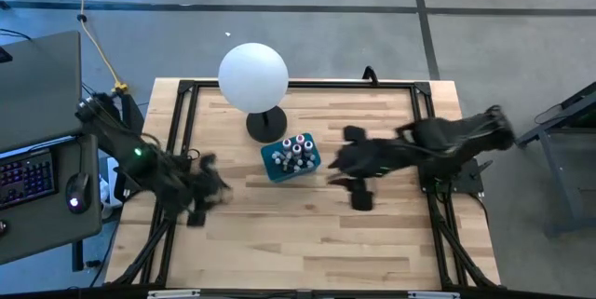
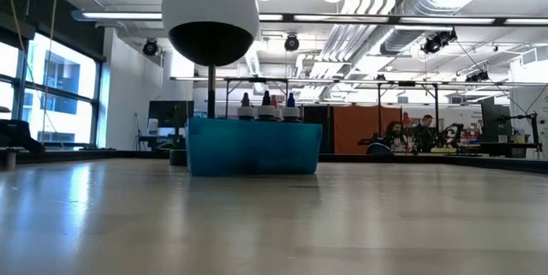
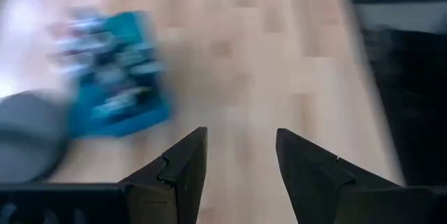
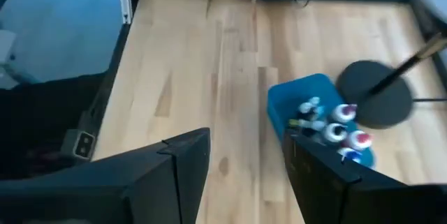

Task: Pick & Place food coloring
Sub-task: Return to home position

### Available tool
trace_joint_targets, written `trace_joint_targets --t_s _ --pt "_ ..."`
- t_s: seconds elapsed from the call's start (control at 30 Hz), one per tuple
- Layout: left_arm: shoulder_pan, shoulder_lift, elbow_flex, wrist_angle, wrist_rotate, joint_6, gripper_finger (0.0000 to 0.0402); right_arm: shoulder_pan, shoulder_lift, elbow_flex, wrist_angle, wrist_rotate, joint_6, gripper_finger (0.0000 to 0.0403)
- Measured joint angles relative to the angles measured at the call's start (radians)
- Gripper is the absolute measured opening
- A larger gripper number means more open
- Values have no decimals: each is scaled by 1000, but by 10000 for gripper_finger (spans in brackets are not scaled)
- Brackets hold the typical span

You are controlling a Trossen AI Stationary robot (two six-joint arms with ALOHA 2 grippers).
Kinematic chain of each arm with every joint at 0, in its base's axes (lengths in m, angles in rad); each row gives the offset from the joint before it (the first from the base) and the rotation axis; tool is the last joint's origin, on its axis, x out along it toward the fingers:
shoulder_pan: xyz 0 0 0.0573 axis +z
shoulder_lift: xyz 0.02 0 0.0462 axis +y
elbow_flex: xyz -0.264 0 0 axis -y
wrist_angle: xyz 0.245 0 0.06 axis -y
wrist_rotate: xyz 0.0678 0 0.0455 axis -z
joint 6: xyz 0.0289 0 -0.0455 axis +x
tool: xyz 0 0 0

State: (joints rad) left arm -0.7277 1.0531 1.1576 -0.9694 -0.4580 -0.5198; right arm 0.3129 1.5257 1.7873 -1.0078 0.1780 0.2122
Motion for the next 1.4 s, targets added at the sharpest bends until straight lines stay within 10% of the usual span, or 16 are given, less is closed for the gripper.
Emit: trace_joint_targets --t_s 0.27,0.67,0.97,1.4 --pt "1 -297 -154 -212 -292 -230 168 135 -402 -585 229 323 147 172" --pt "1 -689 -705 234 -466 -185 168 141 -1052 -1370 947 273 -72 174" --pt "1 -945 -865 204 -655 -263 168 141 -1435 -1564 975 261 -162 174" --pt "1 -1041 -1044 661 -314 222 168 141 -1489 -1607 969 265 -233 172"
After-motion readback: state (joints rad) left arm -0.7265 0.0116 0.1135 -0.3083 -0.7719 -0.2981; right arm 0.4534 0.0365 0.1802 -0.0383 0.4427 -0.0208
